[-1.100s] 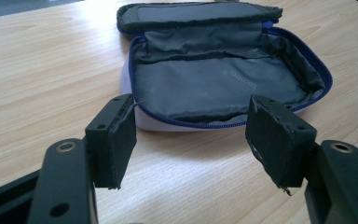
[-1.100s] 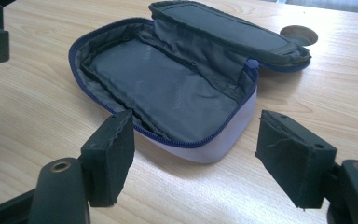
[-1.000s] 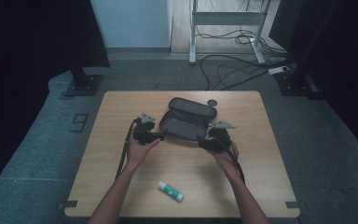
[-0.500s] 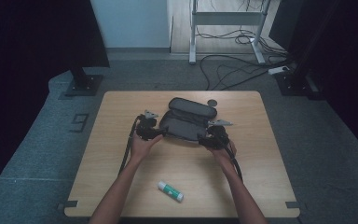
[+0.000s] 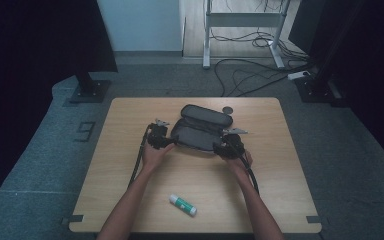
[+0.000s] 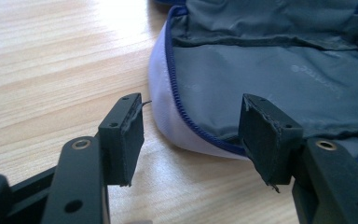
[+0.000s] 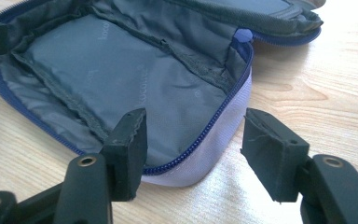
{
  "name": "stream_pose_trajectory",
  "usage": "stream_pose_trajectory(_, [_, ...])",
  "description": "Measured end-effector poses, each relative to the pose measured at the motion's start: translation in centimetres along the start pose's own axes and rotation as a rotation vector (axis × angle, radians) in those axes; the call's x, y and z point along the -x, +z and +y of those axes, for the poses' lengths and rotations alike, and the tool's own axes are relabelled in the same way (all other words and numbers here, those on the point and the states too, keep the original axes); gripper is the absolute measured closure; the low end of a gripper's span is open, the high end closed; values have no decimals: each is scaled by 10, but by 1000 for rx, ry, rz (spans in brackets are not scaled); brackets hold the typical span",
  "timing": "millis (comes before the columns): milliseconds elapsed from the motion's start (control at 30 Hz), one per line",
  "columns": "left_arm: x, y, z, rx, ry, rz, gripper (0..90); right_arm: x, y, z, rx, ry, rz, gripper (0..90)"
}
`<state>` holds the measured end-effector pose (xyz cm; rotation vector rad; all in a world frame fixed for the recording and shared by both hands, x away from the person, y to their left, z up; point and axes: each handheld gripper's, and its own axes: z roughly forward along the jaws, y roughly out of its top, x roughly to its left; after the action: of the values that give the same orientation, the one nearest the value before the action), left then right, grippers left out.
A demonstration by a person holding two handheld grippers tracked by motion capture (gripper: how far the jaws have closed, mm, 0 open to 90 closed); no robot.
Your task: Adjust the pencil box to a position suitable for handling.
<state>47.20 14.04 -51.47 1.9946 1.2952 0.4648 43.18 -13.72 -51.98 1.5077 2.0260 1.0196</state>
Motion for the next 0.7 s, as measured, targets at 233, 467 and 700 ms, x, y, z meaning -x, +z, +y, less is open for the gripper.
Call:
stream_pose_trajectory(233, [-6,10,-2,3,-43,-6,411,0,9,-3,-22,0,-6,420])
stream_pose_trajectory(467, [-9,12,-3,5,-59,-9,409,-2,16,-6,-40,-1,-8,452])
stream_pose_trajectory(700, [-7,11,-1,15,-58,-12,407,-3,20,-7,-56,5,-21,461])
